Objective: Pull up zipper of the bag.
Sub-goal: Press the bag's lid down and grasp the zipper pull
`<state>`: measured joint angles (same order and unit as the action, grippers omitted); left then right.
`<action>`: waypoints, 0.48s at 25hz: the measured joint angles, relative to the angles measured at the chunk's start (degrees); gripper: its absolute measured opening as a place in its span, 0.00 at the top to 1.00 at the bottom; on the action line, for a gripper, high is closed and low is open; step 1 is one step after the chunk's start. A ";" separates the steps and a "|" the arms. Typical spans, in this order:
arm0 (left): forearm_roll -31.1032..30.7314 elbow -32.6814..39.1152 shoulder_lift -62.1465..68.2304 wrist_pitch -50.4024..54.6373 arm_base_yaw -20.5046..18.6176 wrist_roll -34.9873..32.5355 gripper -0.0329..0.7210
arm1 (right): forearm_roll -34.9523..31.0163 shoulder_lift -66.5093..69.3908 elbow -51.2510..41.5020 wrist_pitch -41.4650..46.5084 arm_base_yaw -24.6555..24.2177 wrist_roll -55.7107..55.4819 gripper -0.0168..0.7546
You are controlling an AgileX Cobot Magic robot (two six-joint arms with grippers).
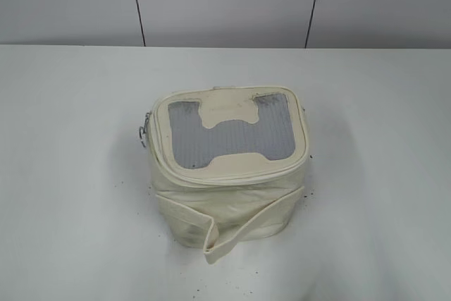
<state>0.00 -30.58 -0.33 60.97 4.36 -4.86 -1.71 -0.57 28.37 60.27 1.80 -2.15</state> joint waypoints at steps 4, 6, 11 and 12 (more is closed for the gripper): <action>0.00 0.00 0.00 0.00 0.00 0.00 0.64 | 0.00 0.00 0.00 0.00 0.00 0.00 0.26; 0.00 0.00 0.00 0.00 0.00 0.00 0.64 | 0.00 0.00 0.00 0.00 0.00 0.00 0.26; 0.00 0.00 0.00 0.00 0.00 0.00 0.64 | 0.00 0.00 0.00 0.00 0.00 0.00 0.26; 0.00 0.00 0.00 0.00 0.00 0.00 0.64 | 0.00 0.00 0.00 0.00 0.00 0.00 0.26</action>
<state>0.00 -30.58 -0.33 60.97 4.36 -4.86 -1.71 -0.57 28.37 60.27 1.80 -2.15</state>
